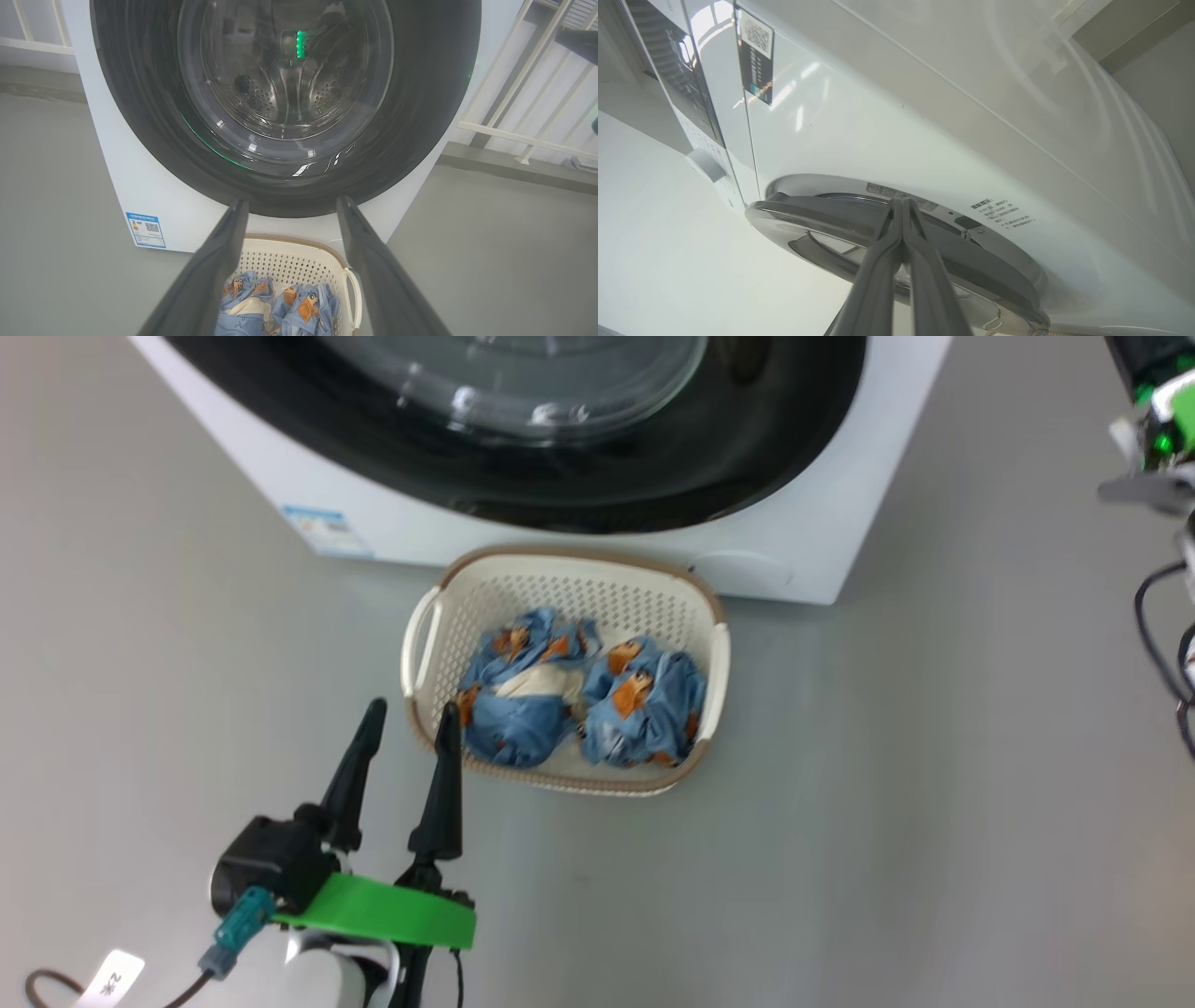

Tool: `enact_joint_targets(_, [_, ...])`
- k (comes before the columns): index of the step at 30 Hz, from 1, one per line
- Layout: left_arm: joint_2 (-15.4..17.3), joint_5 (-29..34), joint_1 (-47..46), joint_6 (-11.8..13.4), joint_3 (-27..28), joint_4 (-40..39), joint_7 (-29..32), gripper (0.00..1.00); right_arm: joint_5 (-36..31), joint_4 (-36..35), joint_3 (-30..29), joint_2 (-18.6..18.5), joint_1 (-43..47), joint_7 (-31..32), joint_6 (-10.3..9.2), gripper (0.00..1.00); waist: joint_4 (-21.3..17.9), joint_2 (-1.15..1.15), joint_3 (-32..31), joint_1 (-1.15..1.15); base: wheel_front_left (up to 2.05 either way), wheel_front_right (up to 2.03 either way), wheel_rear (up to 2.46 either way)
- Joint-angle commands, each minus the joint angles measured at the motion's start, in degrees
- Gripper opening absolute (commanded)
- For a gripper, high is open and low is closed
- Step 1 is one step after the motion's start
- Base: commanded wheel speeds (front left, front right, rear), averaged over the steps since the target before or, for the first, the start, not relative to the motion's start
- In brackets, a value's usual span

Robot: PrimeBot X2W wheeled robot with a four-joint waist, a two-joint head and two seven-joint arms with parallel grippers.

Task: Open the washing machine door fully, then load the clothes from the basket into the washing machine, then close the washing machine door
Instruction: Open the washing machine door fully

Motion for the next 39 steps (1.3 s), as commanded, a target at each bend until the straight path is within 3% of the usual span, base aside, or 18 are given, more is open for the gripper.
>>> enact_joint_targets(1, [0.56,-0.54,-2.04,0.54,0.94,-2.0,-0.61,1.0,0.67,-0.5,0.85,-0.59,-2.56,2.07,0.26,0.0,3.3,0.0,3.71,0.0,0.0,0.0,0.0])
enact_joint_targets(13, [0.56,-2.83,-5.43,1.78,-2.96,-3.66,-0.61,1.0,3.57,3.86,2.64,-0.49,-12.56,14.89,0.26,0.0,6.4,0.0,8.92,0.0,0.0,0.0,0.0])
enact_joint_targets(30, [0.56,-4.56,-6.19,2.4,-5.5,-3.64,-0.61,1.0,2.83,7.4,3.97,0.86,-16.65,19.92,0.26,0.0,8.42,0.0,9.98,0.0,0.0,0.0,0.0])
enact_joint_targets(39, [0.56,-3.89,-4.49,2.61,-4.85,-2.35,-0.61,1.0,3.04,6.2,5.77,2.94,-10.98,22.3,0.26,0.0,7.52,0.0,5.24,0.0,0.0,0.0,0.0])
